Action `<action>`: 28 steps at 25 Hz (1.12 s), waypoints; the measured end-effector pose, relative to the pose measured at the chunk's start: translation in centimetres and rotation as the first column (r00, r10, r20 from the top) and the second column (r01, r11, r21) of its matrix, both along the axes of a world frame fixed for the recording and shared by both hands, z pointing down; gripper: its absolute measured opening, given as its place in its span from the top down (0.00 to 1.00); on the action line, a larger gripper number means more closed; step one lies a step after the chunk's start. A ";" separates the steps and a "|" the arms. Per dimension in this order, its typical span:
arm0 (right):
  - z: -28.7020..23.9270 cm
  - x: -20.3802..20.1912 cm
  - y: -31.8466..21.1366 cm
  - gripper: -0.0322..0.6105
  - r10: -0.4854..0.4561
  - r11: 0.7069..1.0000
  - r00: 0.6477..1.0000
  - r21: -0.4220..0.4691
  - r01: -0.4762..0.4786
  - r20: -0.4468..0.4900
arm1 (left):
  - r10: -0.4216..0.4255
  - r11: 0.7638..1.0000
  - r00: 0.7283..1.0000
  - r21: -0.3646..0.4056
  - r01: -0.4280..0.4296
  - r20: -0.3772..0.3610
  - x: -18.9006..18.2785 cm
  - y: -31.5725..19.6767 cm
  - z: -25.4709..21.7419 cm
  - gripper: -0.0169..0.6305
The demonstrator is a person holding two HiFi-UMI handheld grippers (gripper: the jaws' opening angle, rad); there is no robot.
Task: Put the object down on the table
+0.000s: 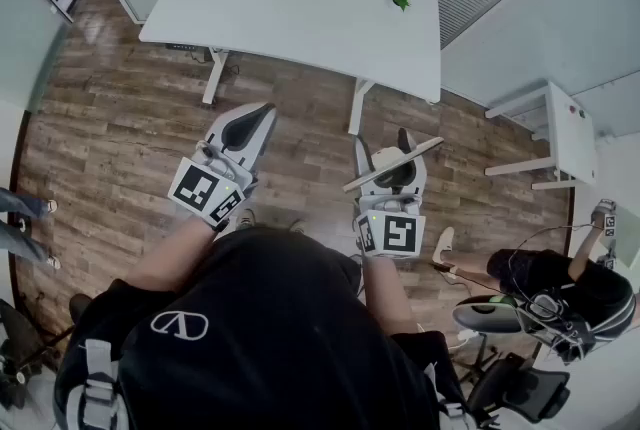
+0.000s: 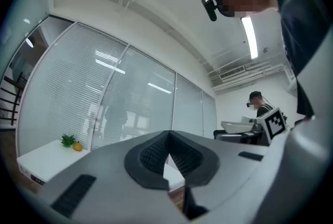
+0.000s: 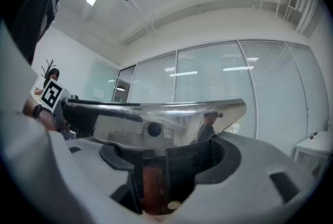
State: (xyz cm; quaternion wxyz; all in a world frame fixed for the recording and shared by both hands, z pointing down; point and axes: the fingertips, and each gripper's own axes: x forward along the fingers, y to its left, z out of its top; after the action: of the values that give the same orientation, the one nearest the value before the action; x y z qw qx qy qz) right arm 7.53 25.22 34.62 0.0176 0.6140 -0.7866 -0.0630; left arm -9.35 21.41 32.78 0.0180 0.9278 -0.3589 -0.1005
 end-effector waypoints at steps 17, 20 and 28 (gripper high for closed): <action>-0.5 0.8 -0.5 0.47 -0.002 1.000 0.998 0.005 0.002 0.068 | -0.001 1.000 1.000 0.020 0.001 0.005 0.4 -0.5 -0.6 0.97; -0.6 1.4 -0.4 0.47 0.006 1.000 0.998 0.010 -0.006 0.065 | -0.008 1.000 1.000 0.025 0.007 0.008 0.7 -0.5 -0.7 0.97; -0.2 4.5 -0.4 0.47 -0.039 0.999 0.996 0.013 0.038 0.077 | -0.052 0.998 0.998 0.042 0.051 0.023 3.4 -0.5 -0.7 0.97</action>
State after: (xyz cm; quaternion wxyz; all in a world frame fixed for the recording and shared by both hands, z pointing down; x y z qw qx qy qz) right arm 11.99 24.84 34.45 -0.0178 0.6010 -0.7978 -0.0440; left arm -5.93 20.89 32.06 -0.0082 0.9196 -0.3806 -0.0972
